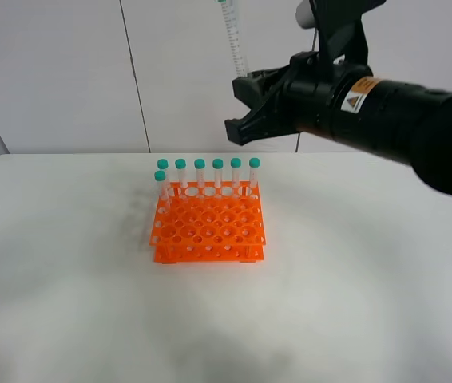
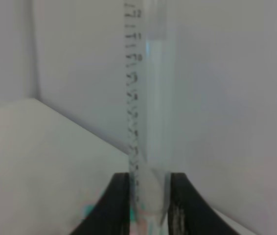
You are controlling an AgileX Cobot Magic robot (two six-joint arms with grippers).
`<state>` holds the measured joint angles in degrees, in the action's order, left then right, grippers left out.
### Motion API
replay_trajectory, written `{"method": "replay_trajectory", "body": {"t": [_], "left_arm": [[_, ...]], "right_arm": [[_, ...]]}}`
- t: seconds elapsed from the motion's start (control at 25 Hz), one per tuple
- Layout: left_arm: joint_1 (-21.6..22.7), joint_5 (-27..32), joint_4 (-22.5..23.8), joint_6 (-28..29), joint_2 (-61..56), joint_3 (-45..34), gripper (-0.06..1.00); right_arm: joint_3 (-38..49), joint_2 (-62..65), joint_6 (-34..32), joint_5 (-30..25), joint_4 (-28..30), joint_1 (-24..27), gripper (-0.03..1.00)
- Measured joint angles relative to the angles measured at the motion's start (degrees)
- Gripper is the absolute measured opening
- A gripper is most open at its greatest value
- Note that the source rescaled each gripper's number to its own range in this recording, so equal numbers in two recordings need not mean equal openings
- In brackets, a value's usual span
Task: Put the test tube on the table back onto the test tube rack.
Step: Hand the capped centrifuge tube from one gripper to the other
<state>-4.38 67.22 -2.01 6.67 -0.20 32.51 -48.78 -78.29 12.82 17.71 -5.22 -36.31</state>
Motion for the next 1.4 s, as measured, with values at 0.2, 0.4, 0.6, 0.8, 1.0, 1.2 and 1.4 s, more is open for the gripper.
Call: {"method": "replay_trajectory", "body": {"t": [0.2, 0.4, 0.6, 0.8, 1.0, 1.2, 1.4], "left_arm": [[0.0, 0.0, 0.0, 0.0, 0.0, 0.0, 1.0], [0.0, 0.0, 0.0, 0.0, 0.0, 0.0, 1.0], [0.0, 0.0, 0.0, -0.55, 0.0, 0.0, 1.0], [0.0, -0.43, 0.0, -2.99, 0.0, 1.1, 1.0], [0.0, -0.67, -1.42, -4.28, 2.95, 6.31, 1.0], [0.0, -5.27, -4.69, -7.71, 11.36, 13.49, 1.0], [0.0, -10.84, -6.45, -11.24, 20.73, 19.09, 1.0]], "right_arm": [[7.33, 0.11, -1.2, 7.28, -0.81, -0.59, 0.01], [13.98, 0.11, -3.23, 13.09, -0.86, -0.59, 0.01], [15.68, 0.11, -4.55, 16.1, -0.86, -0.59, 0.01], [15.68, 0.11, -4.55, 16.35, -0.43, -0.59, 0.01], [15.68, 0.11, -4.55, 16.41, -0.39, -0.59, 0.01], [15.68, 0.11, -4.55, 16.45, -0.39, -0.59, 0.01], [15.68, 0.11, -4.55, 16.45, -0.26, -0.59, 0.01]]}}
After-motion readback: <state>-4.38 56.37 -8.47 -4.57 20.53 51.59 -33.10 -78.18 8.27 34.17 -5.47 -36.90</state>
